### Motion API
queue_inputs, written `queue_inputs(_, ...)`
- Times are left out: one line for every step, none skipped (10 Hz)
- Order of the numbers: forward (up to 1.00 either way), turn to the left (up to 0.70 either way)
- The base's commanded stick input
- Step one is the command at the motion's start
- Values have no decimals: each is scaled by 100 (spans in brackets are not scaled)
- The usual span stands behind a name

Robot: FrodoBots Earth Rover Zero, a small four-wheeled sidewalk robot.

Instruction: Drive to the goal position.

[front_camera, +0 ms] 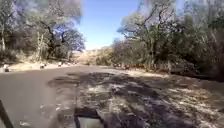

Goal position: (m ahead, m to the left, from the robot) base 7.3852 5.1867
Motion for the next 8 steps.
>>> queue_inputs(100,0)
queue_inputs(100,0)
queue_inputs(100,0)
queue_inputs(100,0)
queue_inputs(100,0)
queue_inputs(100,0)
queue_inputs(100,25)
queue_inputs(100,14)
